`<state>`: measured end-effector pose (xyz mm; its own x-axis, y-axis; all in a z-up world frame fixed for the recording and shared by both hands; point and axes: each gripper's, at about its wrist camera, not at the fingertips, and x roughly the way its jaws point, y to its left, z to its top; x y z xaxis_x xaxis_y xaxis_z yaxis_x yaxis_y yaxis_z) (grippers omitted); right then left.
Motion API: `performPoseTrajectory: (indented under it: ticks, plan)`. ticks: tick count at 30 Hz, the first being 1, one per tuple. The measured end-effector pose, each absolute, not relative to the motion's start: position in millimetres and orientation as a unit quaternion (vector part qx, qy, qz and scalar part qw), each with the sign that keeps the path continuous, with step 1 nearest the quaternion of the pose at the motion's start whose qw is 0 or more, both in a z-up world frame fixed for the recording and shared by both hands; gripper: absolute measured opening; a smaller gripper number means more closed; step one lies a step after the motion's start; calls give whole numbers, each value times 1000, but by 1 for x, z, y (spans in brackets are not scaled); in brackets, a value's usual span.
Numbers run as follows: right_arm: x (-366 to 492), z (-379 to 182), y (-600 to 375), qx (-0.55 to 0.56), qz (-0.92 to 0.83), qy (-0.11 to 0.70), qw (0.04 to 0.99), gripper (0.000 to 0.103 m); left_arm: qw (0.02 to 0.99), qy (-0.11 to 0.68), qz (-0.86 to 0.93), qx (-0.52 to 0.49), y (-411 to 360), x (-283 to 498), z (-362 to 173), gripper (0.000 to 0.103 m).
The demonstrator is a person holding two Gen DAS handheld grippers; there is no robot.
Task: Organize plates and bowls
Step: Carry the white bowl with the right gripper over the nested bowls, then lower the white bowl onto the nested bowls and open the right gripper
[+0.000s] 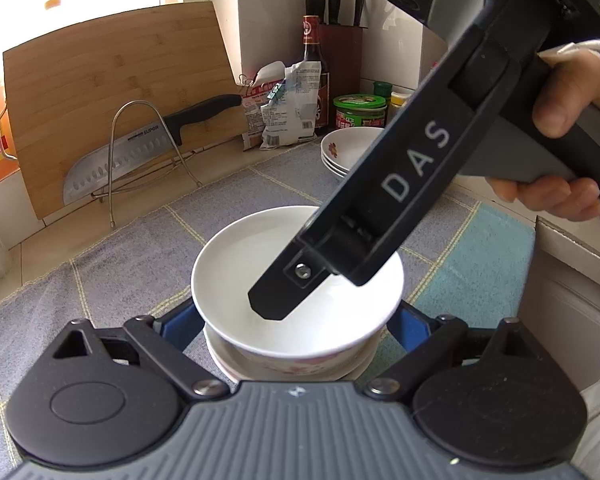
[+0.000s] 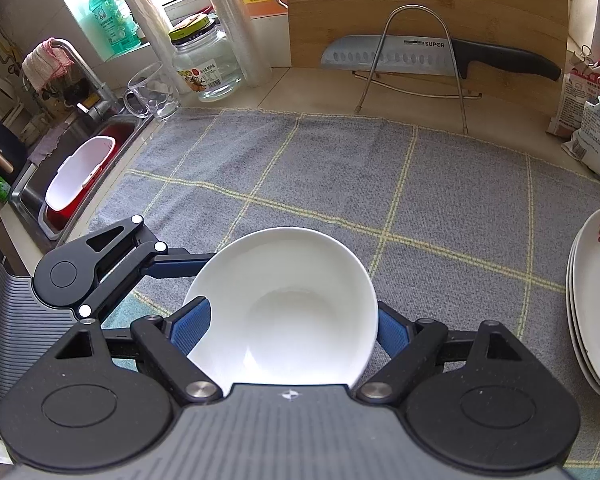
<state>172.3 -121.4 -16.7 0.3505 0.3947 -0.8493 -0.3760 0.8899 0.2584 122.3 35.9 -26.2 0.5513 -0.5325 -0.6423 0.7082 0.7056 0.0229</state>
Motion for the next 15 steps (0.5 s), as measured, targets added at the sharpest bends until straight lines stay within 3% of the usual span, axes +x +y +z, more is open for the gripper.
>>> performPoseTrajectory:
  ticks: [15]
  plan:
    - [175,-22,-122,11,243,522,817,90,867,323,-353,141,33,128,-33,97]
